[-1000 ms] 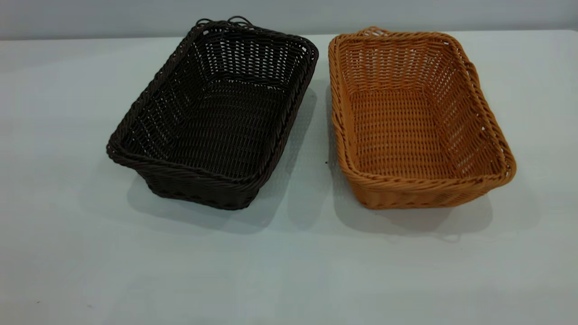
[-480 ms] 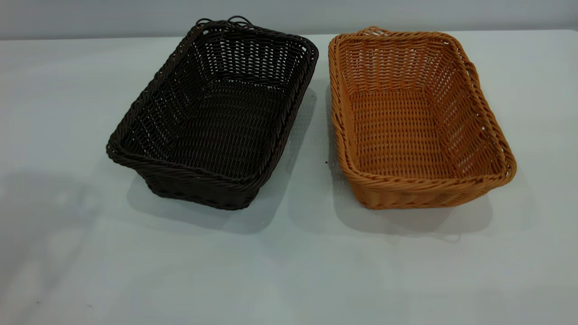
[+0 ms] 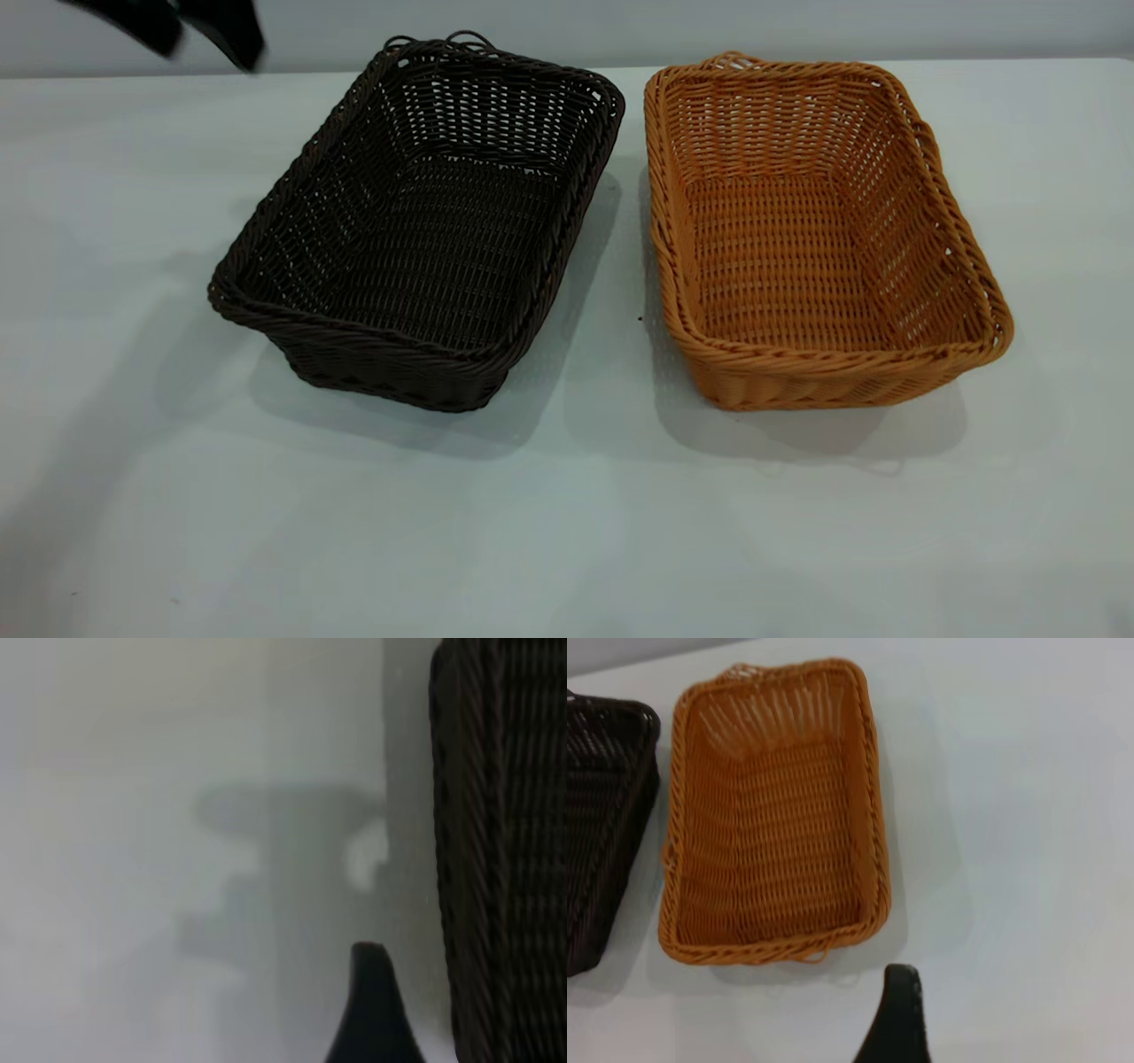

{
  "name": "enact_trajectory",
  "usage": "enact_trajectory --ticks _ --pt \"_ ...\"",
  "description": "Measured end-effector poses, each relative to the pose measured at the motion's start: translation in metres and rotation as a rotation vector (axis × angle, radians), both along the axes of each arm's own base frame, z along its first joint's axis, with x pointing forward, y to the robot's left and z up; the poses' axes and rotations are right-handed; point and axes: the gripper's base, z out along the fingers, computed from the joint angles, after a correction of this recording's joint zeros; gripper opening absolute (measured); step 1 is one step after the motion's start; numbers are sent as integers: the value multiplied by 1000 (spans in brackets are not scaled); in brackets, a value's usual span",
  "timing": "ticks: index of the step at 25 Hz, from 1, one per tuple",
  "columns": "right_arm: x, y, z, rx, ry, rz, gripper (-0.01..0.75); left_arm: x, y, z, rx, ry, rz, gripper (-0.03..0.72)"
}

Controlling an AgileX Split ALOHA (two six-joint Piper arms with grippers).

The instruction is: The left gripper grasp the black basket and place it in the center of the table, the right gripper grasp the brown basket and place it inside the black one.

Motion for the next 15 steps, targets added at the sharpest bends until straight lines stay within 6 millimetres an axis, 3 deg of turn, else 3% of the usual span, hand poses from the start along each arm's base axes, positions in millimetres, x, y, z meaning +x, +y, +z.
enact_trajectory --ticks 8,15 --pt "21 1 -10 14 108 -12 581 22 -28 -59 24 67 -69 482" --pt "52 7 -29 97 257 -20 581 25 -30 -107 35 109 -71 474"
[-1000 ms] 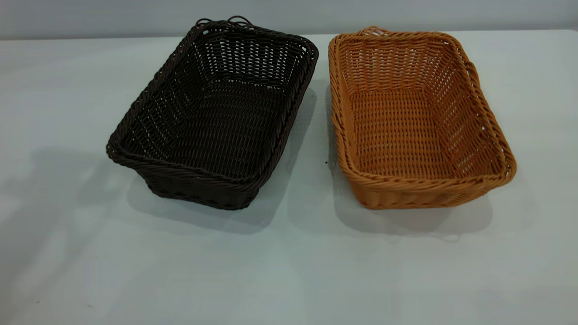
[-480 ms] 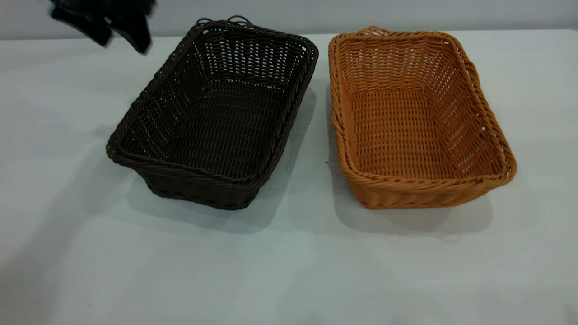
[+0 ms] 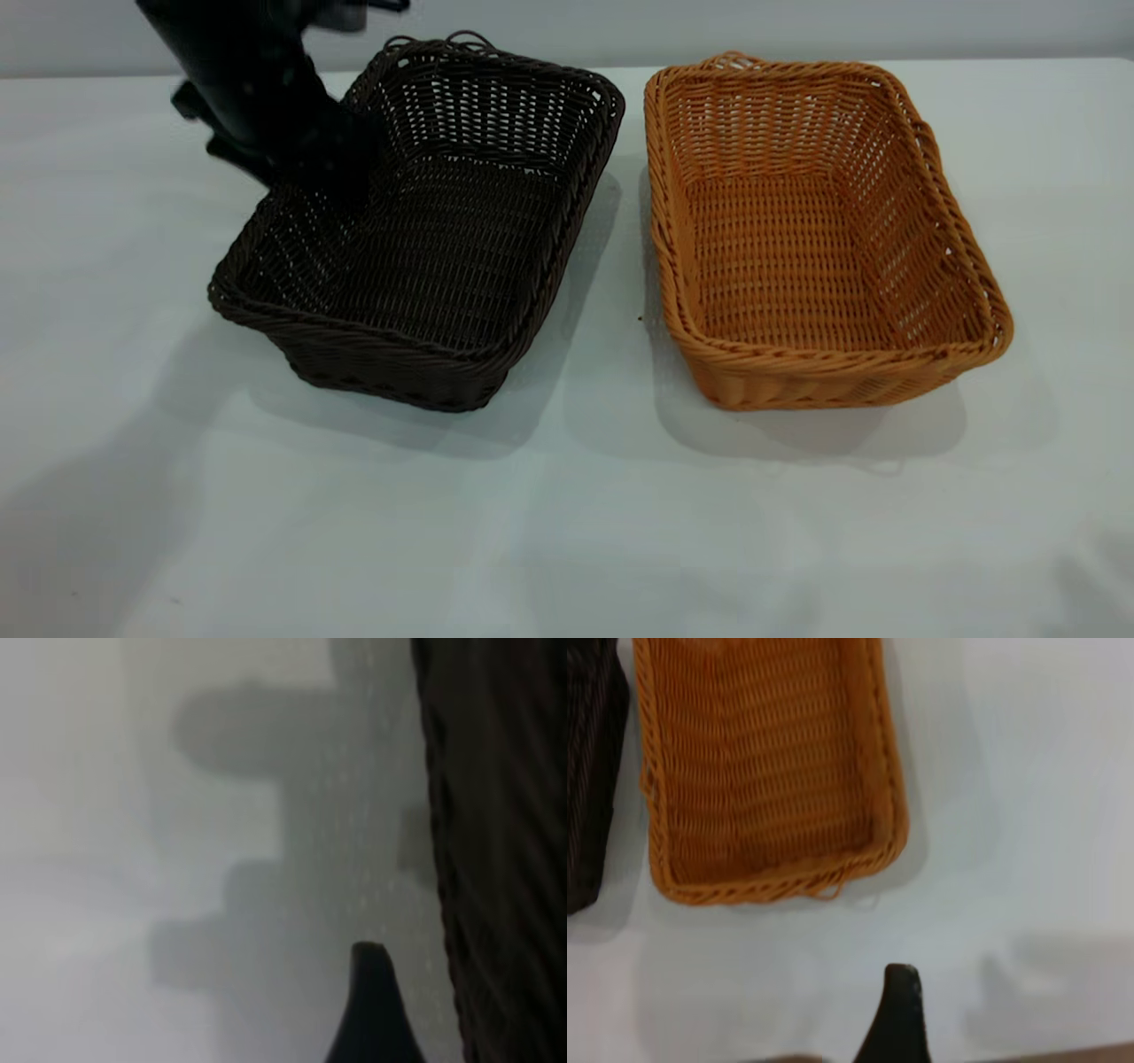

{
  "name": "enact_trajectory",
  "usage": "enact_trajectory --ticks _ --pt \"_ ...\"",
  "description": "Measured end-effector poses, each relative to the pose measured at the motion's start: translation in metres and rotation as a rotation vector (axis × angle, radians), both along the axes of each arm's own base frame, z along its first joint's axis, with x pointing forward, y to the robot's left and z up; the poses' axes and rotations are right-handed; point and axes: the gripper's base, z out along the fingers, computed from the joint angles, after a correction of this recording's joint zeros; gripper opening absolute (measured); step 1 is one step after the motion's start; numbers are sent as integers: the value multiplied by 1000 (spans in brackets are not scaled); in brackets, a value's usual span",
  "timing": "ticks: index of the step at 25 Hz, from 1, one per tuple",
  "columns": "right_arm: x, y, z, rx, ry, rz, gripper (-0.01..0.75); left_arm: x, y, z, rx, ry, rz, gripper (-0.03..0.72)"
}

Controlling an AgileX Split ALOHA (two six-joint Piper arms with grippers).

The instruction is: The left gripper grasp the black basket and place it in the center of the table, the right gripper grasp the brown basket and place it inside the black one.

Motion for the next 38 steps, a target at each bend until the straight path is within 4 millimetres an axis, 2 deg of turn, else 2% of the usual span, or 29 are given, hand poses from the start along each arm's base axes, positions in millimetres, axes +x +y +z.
enact_trajectory --ticks 3,6,8,12,16,19,22,29,34,38 --pt "18 5 -16 69 113 -18 581 1 -1 -12 -1 -6 0 396" --pt "39 11 -36 145 211 -39 581 3 -3 -14 -6 -32 -4 214" --pt "53 15 -51 197 265 -45 581 5 -4 -7 -26 -53 16 85" --pt "76 26 -84 352 402 -97 581 9 -2 29 -20 -126 -25 81" --pt "93 37 -118 548 547 -243 581 15 11 80 -36 -244 -10 81" --pt "105 42 -141 659 604 -362 581 16 15 105 -47 -307 -2 79" --pt "114 44 -164 730 642 -463 581 16 15 111 -46 -327 -10 79" --pt "125 45 -219 773 714 -602 581 16 15 110 -37 -331 -28 79" --pt "148 45 -235 809 648 -596 581 16 15 110 -31 -335 -42 79" --pt "154 45 -247 810 657 -620 567 16 15 110 -29 -336 -46 79"
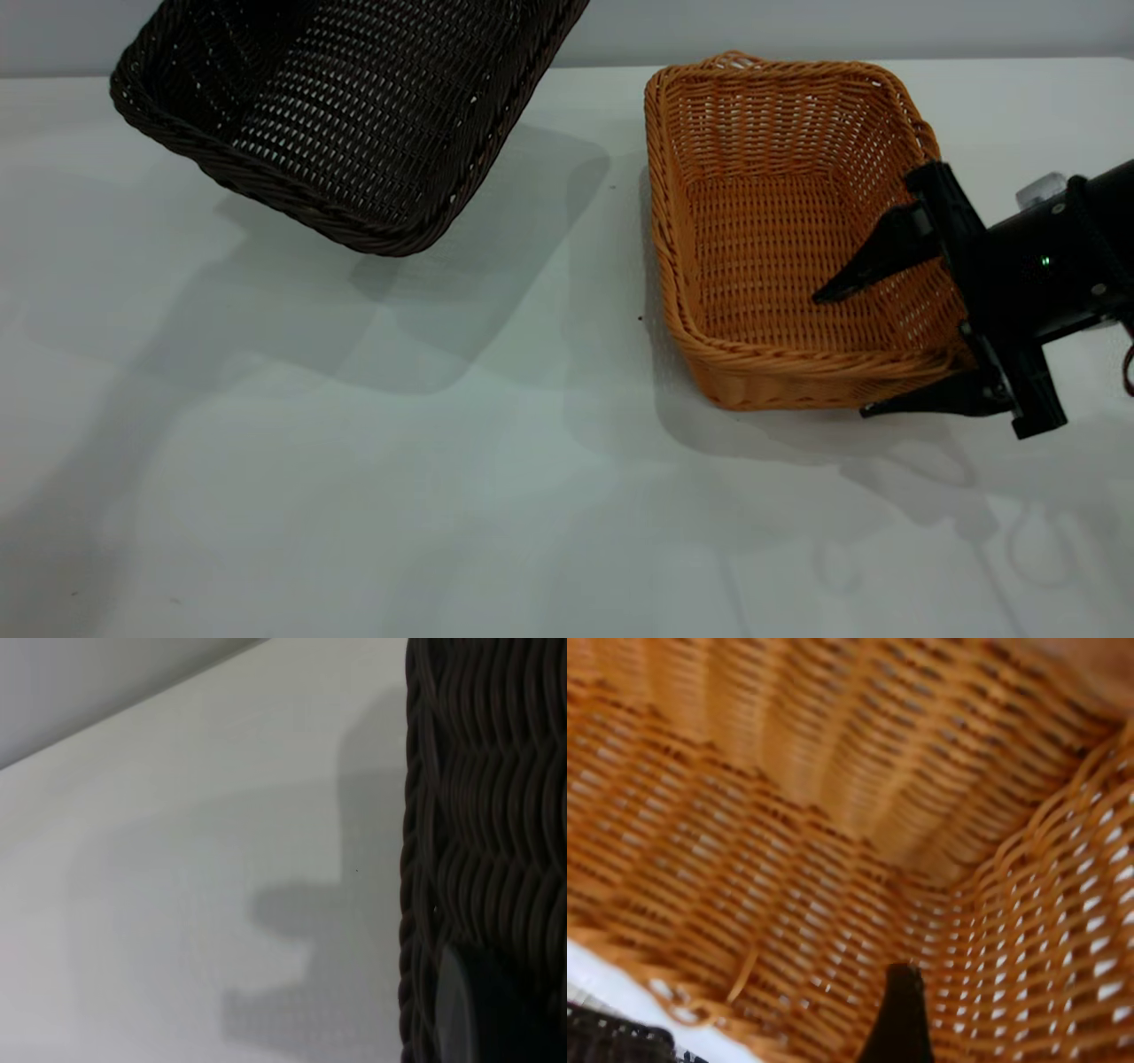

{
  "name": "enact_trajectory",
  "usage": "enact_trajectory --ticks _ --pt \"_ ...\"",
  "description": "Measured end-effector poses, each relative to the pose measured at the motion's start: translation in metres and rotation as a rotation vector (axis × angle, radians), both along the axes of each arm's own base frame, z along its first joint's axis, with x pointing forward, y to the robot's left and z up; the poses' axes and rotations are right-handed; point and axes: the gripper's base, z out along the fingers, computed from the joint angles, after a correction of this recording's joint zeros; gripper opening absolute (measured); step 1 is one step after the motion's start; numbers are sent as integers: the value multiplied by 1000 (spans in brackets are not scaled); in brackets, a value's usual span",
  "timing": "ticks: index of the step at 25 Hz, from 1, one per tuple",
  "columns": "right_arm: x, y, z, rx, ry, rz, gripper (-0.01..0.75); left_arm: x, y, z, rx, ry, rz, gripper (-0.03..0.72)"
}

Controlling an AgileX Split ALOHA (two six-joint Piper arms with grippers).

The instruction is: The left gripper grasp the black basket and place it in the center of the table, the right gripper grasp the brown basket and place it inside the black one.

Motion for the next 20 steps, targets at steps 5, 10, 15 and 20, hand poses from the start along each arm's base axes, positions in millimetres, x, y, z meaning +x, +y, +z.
enact_trajectory --ticks 5,10,15,20 --pt "10 0 -9 -8 -20 17 380 0 0 0 32 -9 -45 79" --pt "32 -6 -5 -33 -127 49 178 1 0 1 141 -53 -195 79" --pt "62 -52 7 -84 -277 9 85 3 -3 3 258 -108 -354 79" --pt "92 -110 48 -61 -528 -10 83 -11 -34 -5 377 -75 -604 79"
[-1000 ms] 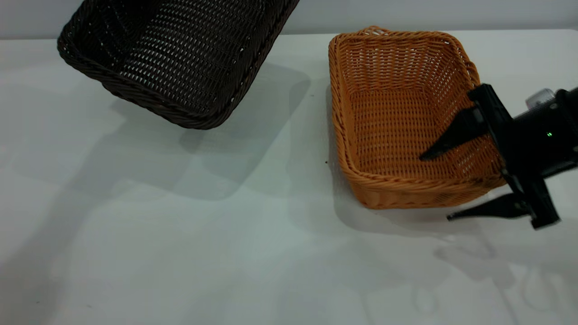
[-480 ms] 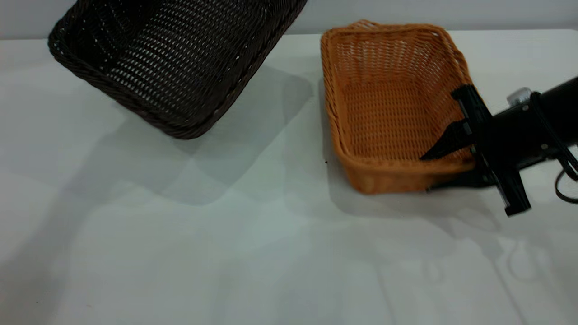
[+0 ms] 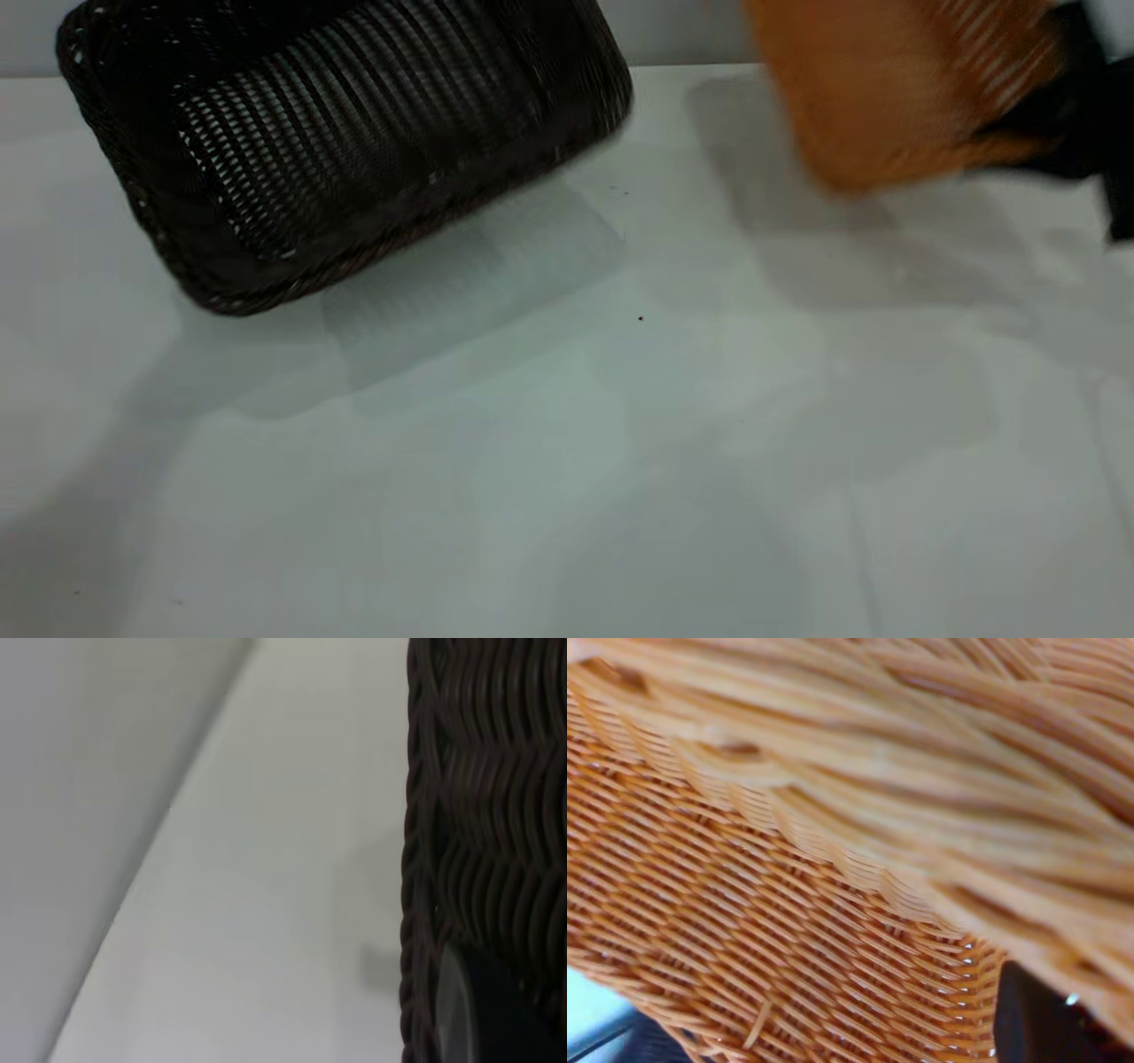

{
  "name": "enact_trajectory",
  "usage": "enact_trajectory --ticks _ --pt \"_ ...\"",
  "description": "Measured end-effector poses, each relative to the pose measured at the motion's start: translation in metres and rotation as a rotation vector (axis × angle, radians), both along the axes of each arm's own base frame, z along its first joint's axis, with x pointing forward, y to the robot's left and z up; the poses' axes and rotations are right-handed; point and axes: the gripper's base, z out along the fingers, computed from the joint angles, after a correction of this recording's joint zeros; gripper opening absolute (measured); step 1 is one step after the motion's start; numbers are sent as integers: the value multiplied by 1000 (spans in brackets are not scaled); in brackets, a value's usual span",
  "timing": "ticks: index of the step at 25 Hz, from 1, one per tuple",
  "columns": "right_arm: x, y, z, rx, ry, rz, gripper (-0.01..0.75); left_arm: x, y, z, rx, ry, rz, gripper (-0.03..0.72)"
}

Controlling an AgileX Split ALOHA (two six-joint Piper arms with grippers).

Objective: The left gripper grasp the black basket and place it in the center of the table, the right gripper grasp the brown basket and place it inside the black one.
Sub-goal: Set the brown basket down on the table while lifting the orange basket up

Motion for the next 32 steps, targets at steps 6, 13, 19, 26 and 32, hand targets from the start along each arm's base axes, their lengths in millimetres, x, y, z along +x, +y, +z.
enact_trajectory --ticks 6,13,19,26,32 --pt "12 -31 29 -24 -131 131 83 -38 -79 -44 124 115 -317 79" --pt "13 -36 36 -29 -154 206 82 -60 -127 -70 121 87 -429 84" --pt "12 -35 37 -14 -154 216 82 -65 -138 -71 105 59 -443 113" --pt "12 -34 38 -2 -156 224 82 -64 -138 -72 101 52 -440 165" --pt "11 -33 39 9 -160 232 82 -63 -139 -71 94 41 -436 358"
